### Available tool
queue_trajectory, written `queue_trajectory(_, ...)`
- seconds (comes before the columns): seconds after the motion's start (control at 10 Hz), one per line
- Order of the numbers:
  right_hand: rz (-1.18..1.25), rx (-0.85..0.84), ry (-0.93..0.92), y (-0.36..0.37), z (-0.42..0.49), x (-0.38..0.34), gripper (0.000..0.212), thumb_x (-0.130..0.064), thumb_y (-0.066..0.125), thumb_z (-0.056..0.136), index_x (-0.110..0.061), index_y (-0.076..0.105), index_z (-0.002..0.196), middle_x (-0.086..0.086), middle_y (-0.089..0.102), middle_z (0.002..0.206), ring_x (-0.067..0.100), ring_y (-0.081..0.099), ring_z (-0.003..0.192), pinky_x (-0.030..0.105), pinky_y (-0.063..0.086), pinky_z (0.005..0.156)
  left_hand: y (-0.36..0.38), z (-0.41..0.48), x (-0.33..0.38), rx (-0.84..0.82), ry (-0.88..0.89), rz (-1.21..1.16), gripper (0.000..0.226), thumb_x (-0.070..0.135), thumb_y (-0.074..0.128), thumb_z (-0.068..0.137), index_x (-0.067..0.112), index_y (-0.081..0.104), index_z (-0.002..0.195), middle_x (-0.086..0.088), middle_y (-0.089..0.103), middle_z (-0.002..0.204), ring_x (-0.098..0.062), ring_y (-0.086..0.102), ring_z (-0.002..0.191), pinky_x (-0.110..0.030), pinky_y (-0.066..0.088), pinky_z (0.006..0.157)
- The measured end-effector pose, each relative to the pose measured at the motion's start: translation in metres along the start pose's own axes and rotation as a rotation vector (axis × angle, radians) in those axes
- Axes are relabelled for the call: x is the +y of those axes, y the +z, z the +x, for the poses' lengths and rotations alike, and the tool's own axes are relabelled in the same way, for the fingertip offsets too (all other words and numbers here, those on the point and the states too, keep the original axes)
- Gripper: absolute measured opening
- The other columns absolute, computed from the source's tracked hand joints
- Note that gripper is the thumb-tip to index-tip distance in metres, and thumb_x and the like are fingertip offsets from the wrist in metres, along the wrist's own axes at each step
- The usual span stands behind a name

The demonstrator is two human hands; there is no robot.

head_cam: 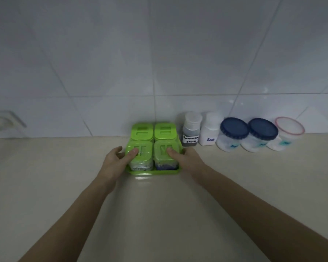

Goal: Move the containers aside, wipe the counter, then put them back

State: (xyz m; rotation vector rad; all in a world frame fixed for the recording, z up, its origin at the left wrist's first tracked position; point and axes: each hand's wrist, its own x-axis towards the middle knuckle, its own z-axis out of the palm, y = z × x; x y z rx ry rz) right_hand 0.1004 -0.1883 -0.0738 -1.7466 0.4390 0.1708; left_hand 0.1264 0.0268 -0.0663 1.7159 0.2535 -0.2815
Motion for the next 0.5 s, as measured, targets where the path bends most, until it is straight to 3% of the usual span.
queue_trajectory(0.1, 0.001, 0.004, 0.018, -0.001, 0.014, 0.002, 0.085, -0.075, 0.066, 0.045, -0.012, 0.069, 0.102, 0.004, 0.072, 0.103, 0.021, 0.067, 0.097, 0.043, 0.053, 0.093, 0.002, 0.014, 0.0, -0.001, 0.001, -0.002, 0.082, 0.032, 0.072, 0.079, 0.001, 0.03, 0.143, -0.016, 0.056, 0.132, -0.023, 0.058, 0.113, -0.032, 0.044, 0.096)
queue_trajectory(0.2, -0.017, -0.015, 0.067, -0.004, 0.008, -0.011, 0.066, -0.058, 0.072, 0.066, -0.01, 0.062, 0.109, 0.006, 0.067, 0.112, 0.021, 0.063, 0.102, 0.038, 0.054, 0.088, 0.005, 0.018, -0.002, 0.007, 0.025, -0.008, 0.077, 0.033, 0.071, 0.08, 0.009, 0.033, 0.142, -0.016, 0.059, 0.126, -0.023, 0.061, 0.108, -0.03, 0.045, 0.09)
queue_trajectory(0.3, -0.028, -0.137, 0.096, -0.011, 0.012, -0.019, 0.032, -0.04, 0.069, 0.081, -0.017, 0.061, 0.103, 0.002, 0.065, 0.107, 0.018, 0.061, 0.094, 0.027, 0.051, 0.065, 0.01, 0.017, 0.002, 0.029, 0.054, 0.035, 0.07, 0.035, 0.07, 0.081, 0.014, 0.037, 0.14, -0.016, 0.062, 0.117, -0.021, 0.064, 0.097, -0.027, 0.047, 0.084)
queue_trajectory(0.4, -0.143, -0.161, 0.067, -0.009, 0.001, -0.024, 0.027, -0.049, 0.055, 0.088, -0.024, 0.061, 0.096, 0.004, 0.063, 0.108, 0.019, 0.06, 0.093, 0.03, 0.051, 0.074, 0.01, 0.01, -0.003, 0.138, 0.092, 0.208, 0.065, 0.049, 0.057, 0.087, 0.013, 0.038, 0.138, -0.017, 0.06, 0.122, -0.028, 0.06, 0.105, -0.035, 0.047, 0.092)
queue_trajectory(0.5, -0.385, -0.074, -0.011, -0.016, -0.029, -0.017, 0.049, -0.055, 0.033, 0.095, -0.014, 0.053, 0.113, 0.011, 0.054, 0.109, 0.028, 0.055, 0.103, 0.037, 0.047, 0.089, 0.003, -0.022, -0.024, 0.383, 0.105, 0.397, 0.052, 0.043, 0.04, 0.095, 0.001, 0.049, 0.125, -0.02, 0.06, 0.119, -0.036, 0.055, 0.11, -0.043, 0.042, 0.094)
